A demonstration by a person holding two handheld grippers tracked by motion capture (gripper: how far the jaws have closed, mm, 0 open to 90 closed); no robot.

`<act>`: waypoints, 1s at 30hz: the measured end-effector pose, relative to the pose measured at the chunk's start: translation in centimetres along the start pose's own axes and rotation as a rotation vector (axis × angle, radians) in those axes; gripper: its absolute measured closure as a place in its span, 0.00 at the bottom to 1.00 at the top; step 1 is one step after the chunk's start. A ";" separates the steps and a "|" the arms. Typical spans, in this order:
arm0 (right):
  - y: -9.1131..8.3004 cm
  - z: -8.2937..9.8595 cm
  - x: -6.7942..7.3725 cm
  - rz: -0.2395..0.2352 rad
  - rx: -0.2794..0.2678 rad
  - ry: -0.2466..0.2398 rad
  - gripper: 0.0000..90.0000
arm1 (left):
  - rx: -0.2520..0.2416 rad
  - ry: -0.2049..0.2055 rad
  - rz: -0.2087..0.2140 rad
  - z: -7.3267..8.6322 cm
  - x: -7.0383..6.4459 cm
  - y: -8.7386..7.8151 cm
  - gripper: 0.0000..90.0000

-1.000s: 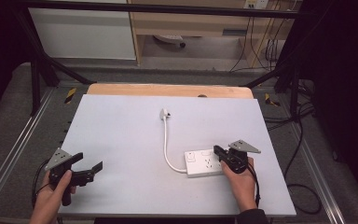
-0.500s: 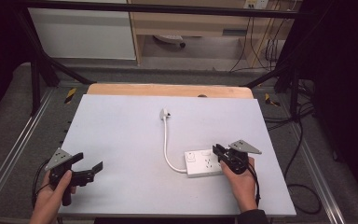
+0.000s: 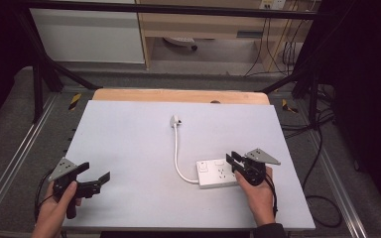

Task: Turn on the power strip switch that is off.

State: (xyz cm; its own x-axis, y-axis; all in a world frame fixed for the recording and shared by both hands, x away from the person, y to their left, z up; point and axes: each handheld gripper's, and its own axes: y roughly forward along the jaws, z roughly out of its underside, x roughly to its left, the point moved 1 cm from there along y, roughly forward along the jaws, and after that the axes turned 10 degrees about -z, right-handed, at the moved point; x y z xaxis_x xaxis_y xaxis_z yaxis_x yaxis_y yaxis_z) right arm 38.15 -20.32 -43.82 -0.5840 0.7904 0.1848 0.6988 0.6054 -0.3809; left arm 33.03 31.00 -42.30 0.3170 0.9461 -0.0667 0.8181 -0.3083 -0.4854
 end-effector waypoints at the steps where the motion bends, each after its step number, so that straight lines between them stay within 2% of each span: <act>1: 0.0 0.0 0.0 0.000 -0.002 0.000 0.75 | 0.002 -0.001 0.001 0.0 0.0 0.0 0.09; 13: -0.7 -0.7 -0.1 0.003 -0.031 -0.005 0.57 | 0.005 -0.003 -0.002 0.0 0.0 0.0 0.08; 18: -0.9 -1.0 -0.2 0.017 -0.026 0.006 0.43 | 0.006 -0.003 -0.001 0.1 0.0 0.0 0.08; 27: -0.9 -1.2 -0.1 0.020 -0.015 0.011 0.34 | 0.009 -0.006 -0.001 0.1 0.0 0.1 0.08; 30: -0.9 -1.4 -0.1 0.019 -0.014 0.014 0.27 | 0.012 -0.004 -0.003 0.1 0.0 0.1 0.08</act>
State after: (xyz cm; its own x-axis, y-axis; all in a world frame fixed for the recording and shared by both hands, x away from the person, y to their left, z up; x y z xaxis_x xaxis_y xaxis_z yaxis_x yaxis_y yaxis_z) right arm 38.14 -20.83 -42.25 -0.5645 0.8031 0.1906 0.7157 0.5913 -0.3718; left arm 33.06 31.01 -42.44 0.3124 0.9474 -0.0690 0.8134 -0.3043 -0.4957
